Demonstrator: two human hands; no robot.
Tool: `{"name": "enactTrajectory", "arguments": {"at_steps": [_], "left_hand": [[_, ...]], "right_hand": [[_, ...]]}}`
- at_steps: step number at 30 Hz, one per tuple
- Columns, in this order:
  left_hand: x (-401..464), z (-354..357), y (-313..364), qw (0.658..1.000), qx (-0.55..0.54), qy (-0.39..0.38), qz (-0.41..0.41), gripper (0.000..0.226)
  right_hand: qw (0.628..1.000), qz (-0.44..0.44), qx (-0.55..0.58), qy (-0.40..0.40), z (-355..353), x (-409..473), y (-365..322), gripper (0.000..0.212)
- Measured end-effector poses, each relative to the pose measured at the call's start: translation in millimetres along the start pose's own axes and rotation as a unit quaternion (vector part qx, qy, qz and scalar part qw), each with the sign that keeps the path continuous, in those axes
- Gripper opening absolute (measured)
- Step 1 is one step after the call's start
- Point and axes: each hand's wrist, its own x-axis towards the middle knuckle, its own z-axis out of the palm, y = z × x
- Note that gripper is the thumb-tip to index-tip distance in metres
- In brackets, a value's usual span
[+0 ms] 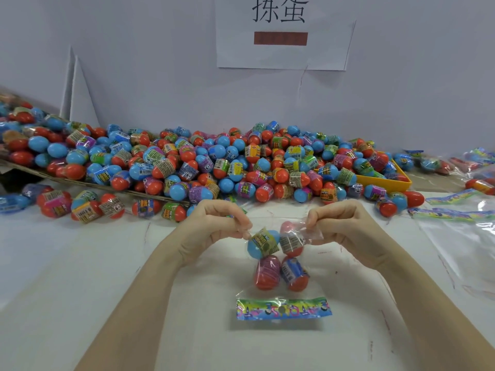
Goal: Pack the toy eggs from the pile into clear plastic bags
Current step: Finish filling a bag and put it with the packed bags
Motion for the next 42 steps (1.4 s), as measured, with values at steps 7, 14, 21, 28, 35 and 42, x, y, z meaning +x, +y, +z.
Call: {"name": "enactTrajectory", "arguments": {"at_steps": [7, 14, 21, 28, 35, 42], "left_hand": [[-1.2, 0.1, 0.2, 0.998, 0.065, -0.018, -0.017, 0.025], [-0.6, 2.0, 2.7, 0.997, 0.067, -0.021, -0.022, 0.017], [-1.6, 4.1, 4.3, 0.99, 0.139, 0.003, -0.025, 0.013], [-0.2, 5.2, 4.3, 0.99, 0.135, 0.02, -0.026, 0.011], [-0.6, 8.8, 5.5, 0.993, 0.114, 0.038, -0.001, 0.015], [1.1, 23.4, 1.4, 0.992, 0.059, 0.04, -0.107, 0.064]], "right_hand": [[0.999, 0.002, -0.039, -0.015, 1.2, 0.5, 4.2, 0.048], [0.997, 0.016, -0.068, -0.021, 2.3, 2.5, 6.5, 0.044], [0.997, 0.038, -0.061, -0.032, 0.6, 3.2, 4.6, 0.037], [0.989, 0.003, -0.126, 0.076, 5.9, 2.0, -0.9, 0.028], [0.977, 0.072, -0.201, 0.011, 32.2, 3.2, 2.1, 0.06], [0.987, 0.062, -0.142, 0.053, 31.4, 4.4, 1.1, 0.06]]}}
